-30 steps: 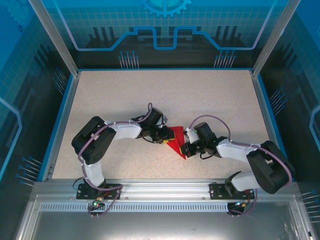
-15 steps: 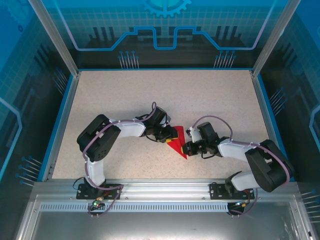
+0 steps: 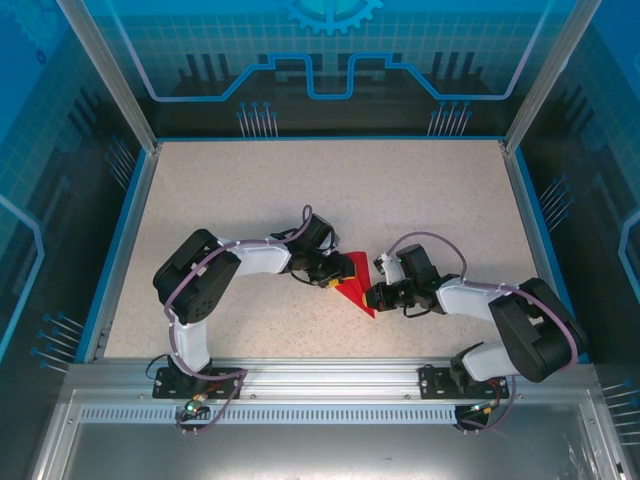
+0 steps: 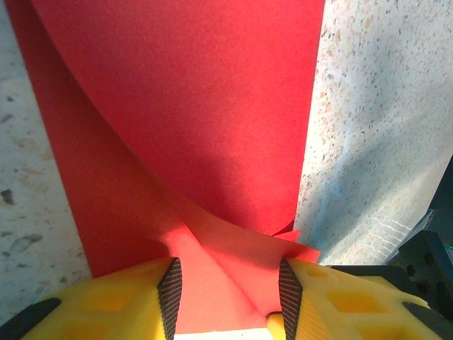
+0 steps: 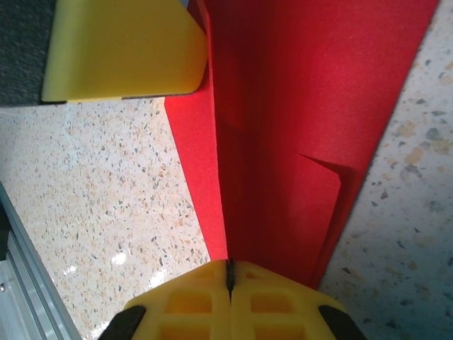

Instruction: Fold a paper plane with a square sheet of paper (fold left side to right side)

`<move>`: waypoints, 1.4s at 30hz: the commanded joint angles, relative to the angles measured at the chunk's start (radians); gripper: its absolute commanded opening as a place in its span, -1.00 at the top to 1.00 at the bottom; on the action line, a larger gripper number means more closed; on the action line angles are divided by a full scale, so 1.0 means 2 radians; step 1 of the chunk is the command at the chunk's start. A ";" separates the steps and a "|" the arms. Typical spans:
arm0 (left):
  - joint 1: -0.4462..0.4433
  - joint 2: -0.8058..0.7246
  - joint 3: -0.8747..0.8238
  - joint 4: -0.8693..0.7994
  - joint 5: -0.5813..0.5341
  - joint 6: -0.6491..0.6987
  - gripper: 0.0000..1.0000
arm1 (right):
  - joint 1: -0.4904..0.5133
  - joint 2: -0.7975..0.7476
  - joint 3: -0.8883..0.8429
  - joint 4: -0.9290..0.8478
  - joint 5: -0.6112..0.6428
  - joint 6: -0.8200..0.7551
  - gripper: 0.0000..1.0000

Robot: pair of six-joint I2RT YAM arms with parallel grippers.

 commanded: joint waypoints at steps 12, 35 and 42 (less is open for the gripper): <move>-0.005 0.027 0.013 -0.017 -0.012 -0.002 0.11 | -0.015 0.006 -0.007 0.008 -0.022 0.006 0.83; -0.005 0.026 0.013 -0.029 -0.018 0.002 0.11 | -0.078 0.043 0.044 0.022 -0.126 0.016 0.28; -0.005 0.025 0.011 -0.026 -0.018 0.001 0.11 | -0.077 0.075 0.056 0.035 -0.135 0.020 0.32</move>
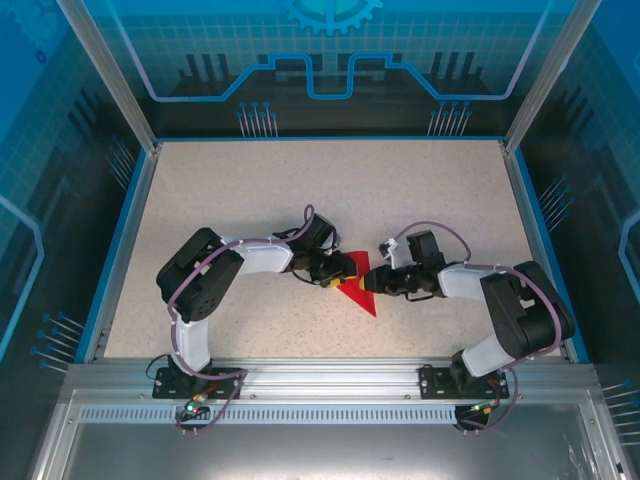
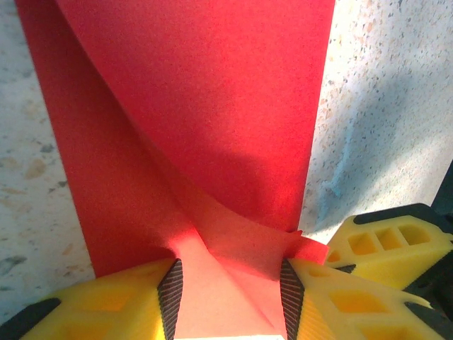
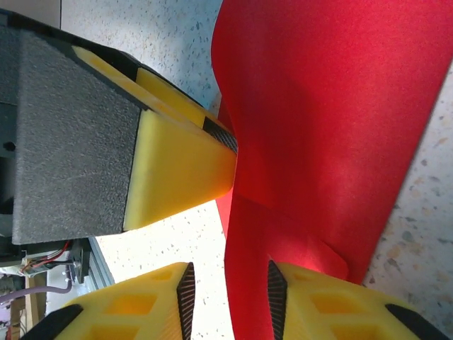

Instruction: Fold a paper plane with a square sheet of paper (fold left side to right side)

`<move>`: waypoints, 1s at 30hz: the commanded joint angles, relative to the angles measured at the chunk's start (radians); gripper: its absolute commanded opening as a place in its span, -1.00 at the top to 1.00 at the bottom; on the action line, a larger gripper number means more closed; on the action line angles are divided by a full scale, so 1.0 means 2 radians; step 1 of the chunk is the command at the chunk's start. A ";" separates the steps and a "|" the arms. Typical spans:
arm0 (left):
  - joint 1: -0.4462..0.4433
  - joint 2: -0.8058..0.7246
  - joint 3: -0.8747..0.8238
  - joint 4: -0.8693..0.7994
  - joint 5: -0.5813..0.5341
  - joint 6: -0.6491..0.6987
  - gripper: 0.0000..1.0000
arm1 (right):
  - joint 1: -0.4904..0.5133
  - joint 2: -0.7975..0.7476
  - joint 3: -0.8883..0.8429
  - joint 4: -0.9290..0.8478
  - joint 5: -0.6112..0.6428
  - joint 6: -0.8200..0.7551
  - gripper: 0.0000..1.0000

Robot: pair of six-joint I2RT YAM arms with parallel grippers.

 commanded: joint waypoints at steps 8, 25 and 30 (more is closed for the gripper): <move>-0.003 0.012 0.000 -0.024 -0.018 0.002 0.11 | -0.001 0.036 0.023 0.011 -0.023 0.004 0.67; -0.003 0.011 -0.002 -0.024 -0.018 0.003 0.11 | -0.023 0.025 0.008 -0.018 0.014 0.006 1.00; -0.004 0.011 -0.002 -0.024 -0.018 0.003 0.11 | -0.026 0.027 0.009 -0.032 0.022 0.002 1.00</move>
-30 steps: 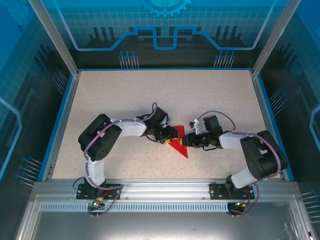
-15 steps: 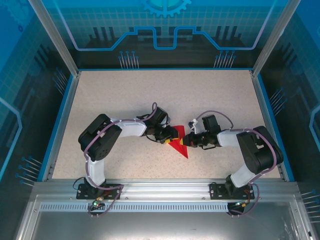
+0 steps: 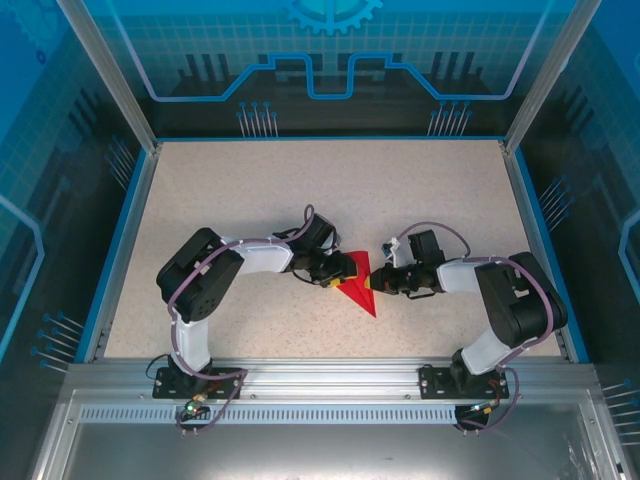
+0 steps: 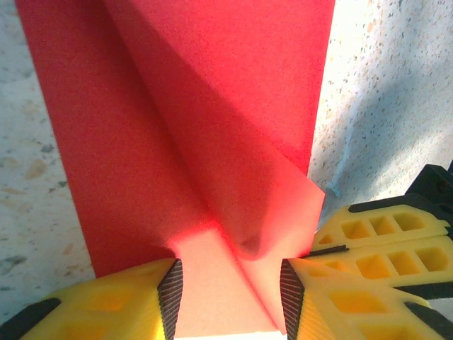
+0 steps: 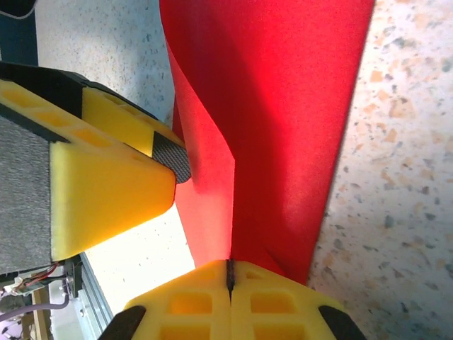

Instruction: Fold a paper plane with a square sheet of paper (fold left side to right side)

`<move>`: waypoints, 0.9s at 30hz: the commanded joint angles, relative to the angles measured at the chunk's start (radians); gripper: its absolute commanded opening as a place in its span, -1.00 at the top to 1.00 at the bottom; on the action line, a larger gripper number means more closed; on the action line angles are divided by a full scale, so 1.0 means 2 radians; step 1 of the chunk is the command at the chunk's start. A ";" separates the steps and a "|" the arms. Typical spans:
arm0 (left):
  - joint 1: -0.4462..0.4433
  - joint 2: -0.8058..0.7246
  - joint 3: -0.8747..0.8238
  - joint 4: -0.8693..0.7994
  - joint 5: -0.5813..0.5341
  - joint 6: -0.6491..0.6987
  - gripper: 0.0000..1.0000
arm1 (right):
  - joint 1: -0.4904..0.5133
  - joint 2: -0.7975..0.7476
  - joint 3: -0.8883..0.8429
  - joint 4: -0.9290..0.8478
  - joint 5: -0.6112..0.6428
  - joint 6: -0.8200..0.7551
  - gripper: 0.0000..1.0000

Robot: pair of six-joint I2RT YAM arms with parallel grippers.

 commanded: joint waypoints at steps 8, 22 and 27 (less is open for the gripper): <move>-0.004 0.012 -0.001 -0.025 -0.018 0.003 0.11 | -0.012 -0.003 0.001 -0.032 0.027 -0.005 1.00; -0.003 0.013 0.000 -0.026 -0.017 0.004 0.11 | -0.012 0.003 0.012 -0.044 0.037 -0.011 1.00; -0.003 0.014 0.000 -0.026 -0.017 0.004 0.10 | -0.012 0.002 0.015 -0.044 0.035 -0.011 1.00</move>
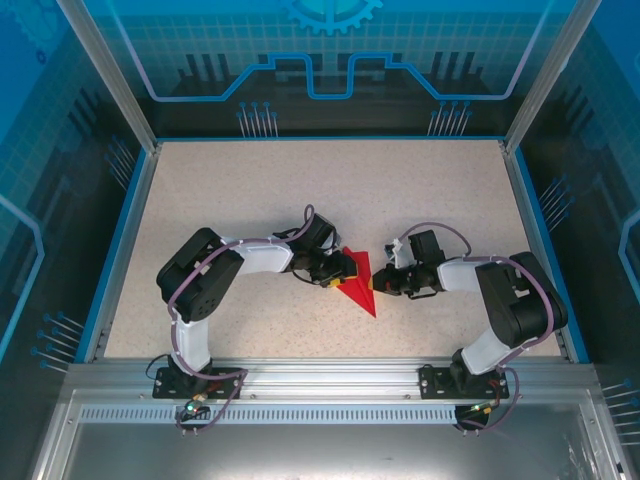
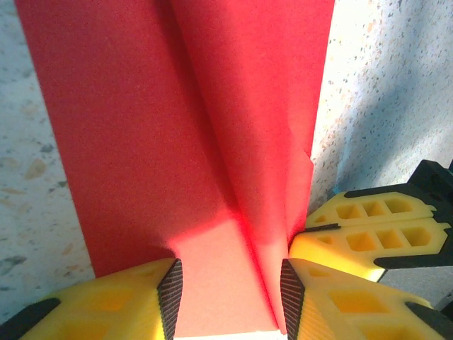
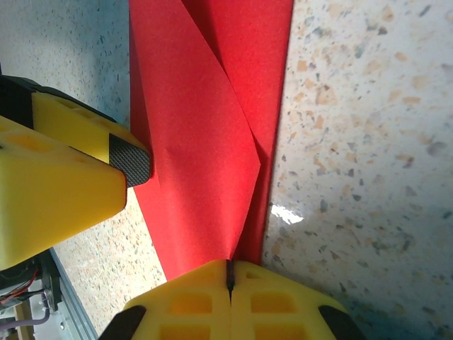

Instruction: Fold a paper plane with a square sheet of paper (fold left side to right side)

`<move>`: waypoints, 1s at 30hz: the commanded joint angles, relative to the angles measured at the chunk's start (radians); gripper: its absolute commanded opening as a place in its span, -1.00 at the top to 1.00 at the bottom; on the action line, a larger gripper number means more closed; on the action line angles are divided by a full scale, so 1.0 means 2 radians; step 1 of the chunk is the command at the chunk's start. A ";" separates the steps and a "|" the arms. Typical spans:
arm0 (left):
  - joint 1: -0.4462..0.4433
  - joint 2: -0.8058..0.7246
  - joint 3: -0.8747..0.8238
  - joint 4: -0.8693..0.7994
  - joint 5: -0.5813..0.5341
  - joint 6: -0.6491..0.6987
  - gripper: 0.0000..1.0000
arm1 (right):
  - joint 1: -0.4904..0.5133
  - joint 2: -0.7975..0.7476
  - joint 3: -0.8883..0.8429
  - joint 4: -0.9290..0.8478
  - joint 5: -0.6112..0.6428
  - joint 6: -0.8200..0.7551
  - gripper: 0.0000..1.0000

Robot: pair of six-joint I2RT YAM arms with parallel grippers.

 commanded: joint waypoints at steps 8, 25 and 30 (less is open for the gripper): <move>-0.003 0.014 0.000 -0.026 -0.016 0.005 0.10 | -0.009 0.006 0.013 -0.026 0.008 -0.012 1.00; -0.003 0.014 0.000 -0.026 -0.016 0.004 0.10 | -0.009 0.016 0.018 -0.030 0.018 -0.010 1.00; -0.003 0.014 -0.001 -0.025 -0.017 0.004 0.10 | -0.009 0.022 0.018 -0.033 0.020 -0.010 1.00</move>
